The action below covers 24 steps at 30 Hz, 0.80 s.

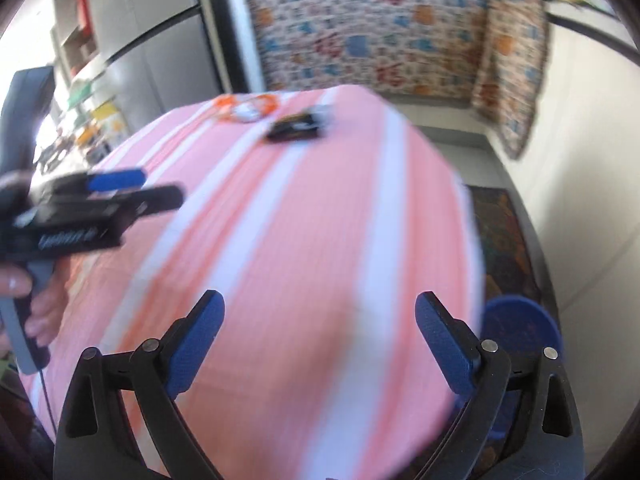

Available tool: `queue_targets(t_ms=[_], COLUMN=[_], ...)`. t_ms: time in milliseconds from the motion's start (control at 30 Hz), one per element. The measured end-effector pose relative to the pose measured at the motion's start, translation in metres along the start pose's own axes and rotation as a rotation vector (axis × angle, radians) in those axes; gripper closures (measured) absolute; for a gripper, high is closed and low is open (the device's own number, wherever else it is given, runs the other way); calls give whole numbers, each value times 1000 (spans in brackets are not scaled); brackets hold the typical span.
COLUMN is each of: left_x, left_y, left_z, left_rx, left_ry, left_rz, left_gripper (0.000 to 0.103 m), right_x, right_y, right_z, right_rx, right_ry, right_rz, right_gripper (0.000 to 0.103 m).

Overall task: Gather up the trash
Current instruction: 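Open both tools to drop the items and bring them back over the table, then lower the left tool onto the orange-and-white plastic bundle and grasp it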

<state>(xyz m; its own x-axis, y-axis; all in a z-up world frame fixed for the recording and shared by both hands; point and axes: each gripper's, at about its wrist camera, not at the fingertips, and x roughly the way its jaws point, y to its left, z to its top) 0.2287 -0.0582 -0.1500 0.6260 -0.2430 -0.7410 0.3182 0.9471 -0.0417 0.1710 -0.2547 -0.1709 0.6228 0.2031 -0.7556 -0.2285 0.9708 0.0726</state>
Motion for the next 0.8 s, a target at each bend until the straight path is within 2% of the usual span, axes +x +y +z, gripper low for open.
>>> queue_targets(t_ms=[133,200,300,400,467,533,633,700,800], left_x=[26,42,65,92,103,115,131,142,157], left_y=[53,72,93,111,118,121,117,118,119], left_z=[18,26,35,50,63,74,86,95,109], left_rx=[26,55,82,115,167,236,369,405,453], left_ry=[34,71,103,146,128,137,138,150,135], left_rz=[9,-22,-51,-86,-107,-141,-182,-242,-280], left_gripper=[26,26,26,26,25,12,0,0,0], right_x=[42,47,46,50,50,52,51,51,51], right_y=[39,51,45,51,51,51,52,52,52], right_z=[7,7,5,6,6,8,8,8,7], right_rx=[-81,-91,-66,-79,-77,-77,-77,-78,-78], right_ry=[68,68,71,75,76,76,75,75,75], right_rz=[-7,-16,8,-10,-9,-9,-9,-10,-10], right_gripper=[6,4,1,1,1,1,0,1,0])
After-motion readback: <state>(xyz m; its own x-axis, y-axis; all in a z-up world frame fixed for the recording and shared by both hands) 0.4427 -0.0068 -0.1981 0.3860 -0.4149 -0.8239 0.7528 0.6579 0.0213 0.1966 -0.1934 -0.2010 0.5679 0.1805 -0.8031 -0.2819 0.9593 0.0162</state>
